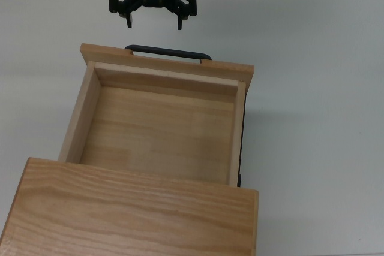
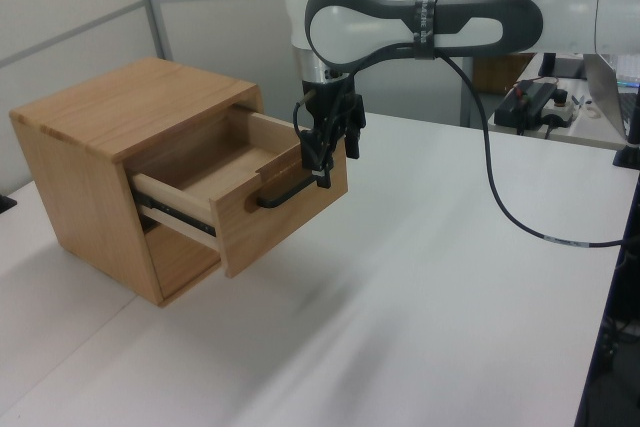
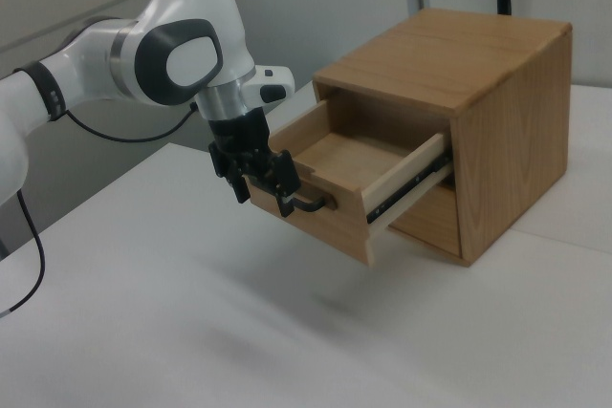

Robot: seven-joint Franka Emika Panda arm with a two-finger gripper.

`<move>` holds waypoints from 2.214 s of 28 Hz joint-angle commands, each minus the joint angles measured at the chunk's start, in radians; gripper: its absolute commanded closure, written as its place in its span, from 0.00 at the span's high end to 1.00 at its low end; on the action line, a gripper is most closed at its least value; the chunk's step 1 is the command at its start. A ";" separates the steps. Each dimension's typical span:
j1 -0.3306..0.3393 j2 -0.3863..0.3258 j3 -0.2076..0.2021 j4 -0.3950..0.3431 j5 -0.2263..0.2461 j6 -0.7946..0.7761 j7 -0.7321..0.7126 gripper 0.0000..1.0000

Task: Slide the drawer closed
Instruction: 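Lower the gripper toward the open drawer's front panel near the black handle, then push the drawer front with the gripper into the wooden cabinet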

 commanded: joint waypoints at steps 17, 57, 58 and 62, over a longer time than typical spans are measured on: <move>0.014 0.009 -0.003 -0.037 0.009 0.009 0.033 0.00; 0.008 0.173 -0.006 -0.014 -0.023 0.322 0.101 0.00; 0.006 0.178 -0.009 -0.014 -0.025 0.351 0.115 0.00; 0.006 0.181 -0.009 -0.014 -0.028 0.444 0.132 0.00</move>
